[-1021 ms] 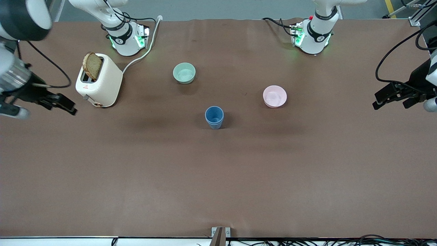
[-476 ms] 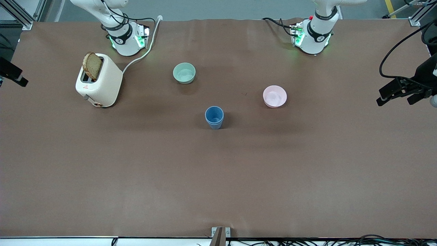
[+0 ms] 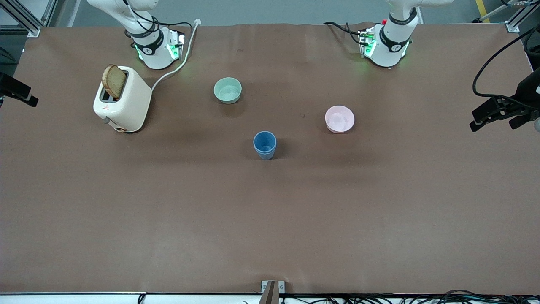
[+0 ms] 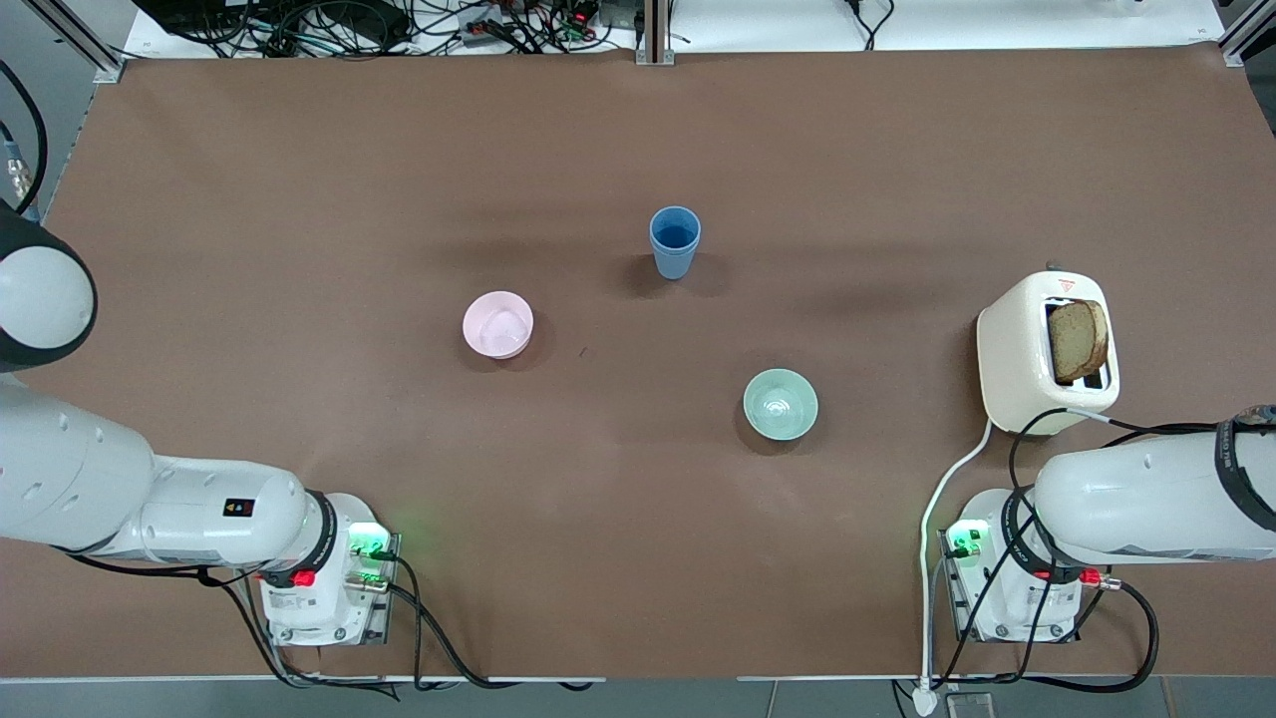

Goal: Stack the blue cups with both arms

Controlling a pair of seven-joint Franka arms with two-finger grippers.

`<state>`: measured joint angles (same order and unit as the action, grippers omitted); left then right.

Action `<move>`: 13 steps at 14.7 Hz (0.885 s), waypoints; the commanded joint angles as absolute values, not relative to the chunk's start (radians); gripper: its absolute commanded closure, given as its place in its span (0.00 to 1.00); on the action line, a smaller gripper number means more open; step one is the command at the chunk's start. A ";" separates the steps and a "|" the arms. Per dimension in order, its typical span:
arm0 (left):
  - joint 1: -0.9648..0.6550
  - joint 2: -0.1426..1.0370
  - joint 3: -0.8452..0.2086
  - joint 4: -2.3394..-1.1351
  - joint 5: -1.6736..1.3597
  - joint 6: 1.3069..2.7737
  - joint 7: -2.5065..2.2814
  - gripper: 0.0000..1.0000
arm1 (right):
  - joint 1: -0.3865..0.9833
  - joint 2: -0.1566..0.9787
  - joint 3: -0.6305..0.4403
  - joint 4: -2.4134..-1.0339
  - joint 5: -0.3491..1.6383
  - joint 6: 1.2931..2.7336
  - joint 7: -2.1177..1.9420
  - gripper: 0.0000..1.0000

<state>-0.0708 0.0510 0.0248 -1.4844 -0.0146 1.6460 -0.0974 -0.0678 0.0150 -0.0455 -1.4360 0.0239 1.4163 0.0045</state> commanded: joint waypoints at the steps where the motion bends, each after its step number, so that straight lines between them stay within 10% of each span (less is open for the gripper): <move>1: -0.068 0.049 0.017 -1.466 0.000 1.626 -0.097 0.00 | -0.089 -0.005 -0.025 -1.465 0.011 1.414 -0.015 0.00; 13: -0.071 0.044 0.015 -1.466 0.003 1.624 -0.089 0.00 | -0.083 -0.071 -0.020 -1.548 0.012 1.466 -0.015 0.00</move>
